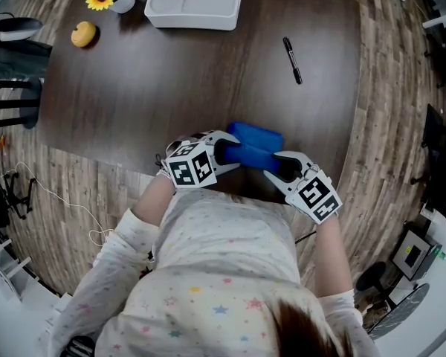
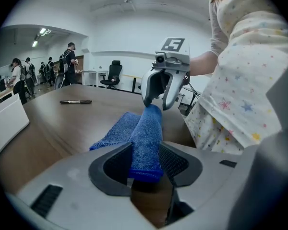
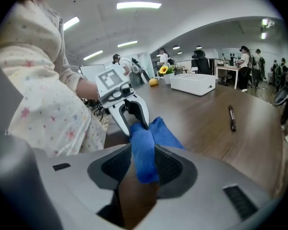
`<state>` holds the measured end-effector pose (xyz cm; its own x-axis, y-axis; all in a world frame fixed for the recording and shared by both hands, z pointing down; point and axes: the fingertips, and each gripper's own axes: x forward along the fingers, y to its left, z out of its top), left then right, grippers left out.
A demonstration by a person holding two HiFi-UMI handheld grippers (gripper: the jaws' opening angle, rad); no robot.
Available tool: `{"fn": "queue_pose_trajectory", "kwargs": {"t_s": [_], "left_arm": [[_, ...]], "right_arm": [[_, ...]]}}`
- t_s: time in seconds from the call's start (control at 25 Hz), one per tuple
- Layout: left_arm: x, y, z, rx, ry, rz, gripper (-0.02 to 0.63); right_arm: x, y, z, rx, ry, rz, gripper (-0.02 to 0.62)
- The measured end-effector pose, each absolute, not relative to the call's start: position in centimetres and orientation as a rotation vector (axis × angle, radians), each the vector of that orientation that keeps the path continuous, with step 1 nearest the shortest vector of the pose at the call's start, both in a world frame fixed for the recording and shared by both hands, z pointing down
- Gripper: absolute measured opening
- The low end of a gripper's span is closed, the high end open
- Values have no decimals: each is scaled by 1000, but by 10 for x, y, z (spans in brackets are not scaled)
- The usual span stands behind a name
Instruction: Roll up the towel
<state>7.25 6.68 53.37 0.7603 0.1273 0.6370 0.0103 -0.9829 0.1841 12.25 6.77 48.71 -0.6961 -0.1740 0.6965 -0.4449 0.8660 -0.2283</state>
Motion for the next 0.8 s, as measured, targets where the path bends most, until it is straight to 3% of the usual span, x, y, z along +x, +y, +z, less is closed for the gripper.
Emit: {"fn": "queue_pose_trajectory", "kwargs": {"t_s": [0.2,0.44,0.56,0.68,0.8], "left_arm": [[72,67,530,2796,108,1015,164],[68,73,540,2885,174,1148,237],[72,67,546,2904,170,1190,239],[74,58,547,2906,141,1171,234],[72,58,542,2866,154,1123,193]], "right_arm": [[128,72,514,436,-2226,295,176],[124,75,535,353,-2123,108,287],[127,66,542,363,-2088,72,286],[128,56,541,392,-2091,90,228],[128,59,537,375,-2124,166,209]]}}
